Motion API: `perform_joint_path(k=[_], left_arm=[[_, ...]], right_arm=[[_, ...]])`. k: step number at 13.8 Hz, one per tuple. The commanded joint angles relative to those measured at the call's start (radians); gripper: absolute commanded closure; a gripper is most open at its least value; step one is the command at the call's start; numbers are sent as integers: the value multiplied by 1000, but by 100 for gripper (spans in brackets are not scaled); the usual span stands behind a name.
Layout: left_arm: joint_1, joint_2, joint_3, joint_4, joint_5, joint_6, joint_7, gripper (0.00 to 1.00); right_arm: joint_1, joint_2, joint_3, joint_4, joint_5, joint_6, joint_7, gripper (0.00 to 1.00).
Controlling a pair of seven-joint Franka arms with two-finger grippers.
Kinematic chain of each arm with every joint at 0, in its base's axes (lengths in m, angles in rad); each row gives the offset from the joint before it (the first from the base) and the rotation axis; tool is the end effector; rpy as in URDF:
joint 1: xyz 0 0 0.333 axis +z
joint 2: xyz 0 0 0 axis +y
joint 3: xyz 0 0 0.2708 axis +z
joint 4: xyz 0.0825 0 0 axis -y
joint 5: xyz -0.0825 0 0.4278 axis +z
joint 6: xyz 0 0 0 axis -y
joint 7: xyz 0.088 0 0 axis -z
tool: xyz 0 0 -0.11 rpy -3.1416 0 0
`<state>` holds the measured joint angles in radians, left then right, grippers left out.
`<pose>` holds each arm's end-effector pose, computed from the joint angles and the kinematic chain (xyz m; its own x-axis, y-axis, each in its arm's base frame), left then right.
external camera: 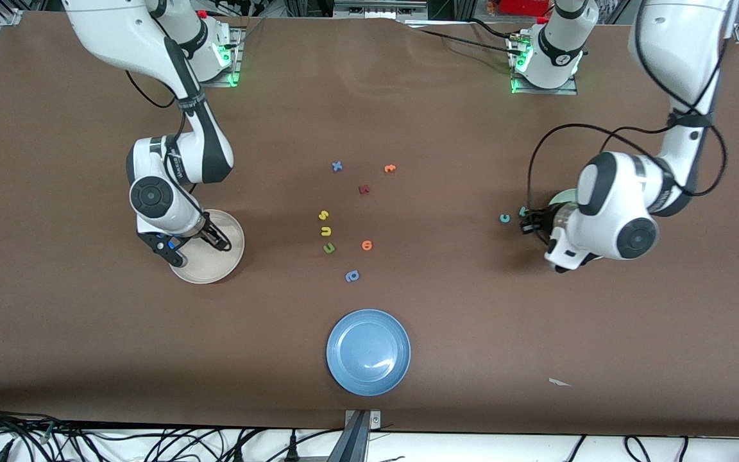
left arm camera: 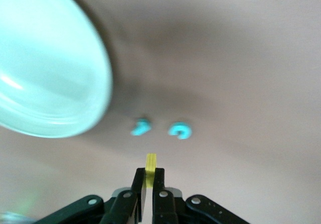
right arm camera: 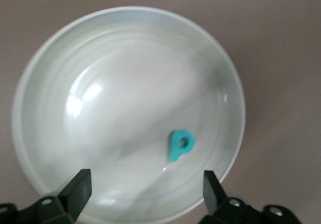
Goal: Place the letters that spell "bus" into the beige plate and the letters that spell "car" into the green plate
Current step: 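Place the p on the white plate and the d on the green plate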
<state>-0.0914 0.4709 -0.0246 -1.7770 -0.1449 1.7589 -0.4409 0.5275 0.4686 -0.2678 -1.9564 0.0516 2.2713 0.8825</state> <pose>0.6026 -0.0834 0.1957 0.8038 0.3528 -0.4791 0.3551 -0.9305 -0.0894 0.5924 0.1545 0.1567 0.8014 -0.5979 -0.0196 -0.5880 -0.7933 0.1579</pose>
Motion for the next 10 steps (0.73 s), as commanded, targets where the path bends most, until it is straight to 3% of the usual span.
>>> perform_joint_path(k=[1, 6, 7, 10], left_arm=[[68, -20, -8, -30, 109, -67, 152, 100], [114, 44, -6, -61, 191, -69, 232, 100], [116, 45, -8, -62, 189, -67, 231, 84], [116, 38, -8, -59, 177, -67, 229, 9]], right_arm=[[2, -24, 92, 63, 20, -76, -43, 0], [12, -12, 241, 128, 22, -78, -25, 0], [19, -8, 248, 131, 25, -78, -20, 0], [38, 65, 292, 131, 25, -63, 27, 0]])
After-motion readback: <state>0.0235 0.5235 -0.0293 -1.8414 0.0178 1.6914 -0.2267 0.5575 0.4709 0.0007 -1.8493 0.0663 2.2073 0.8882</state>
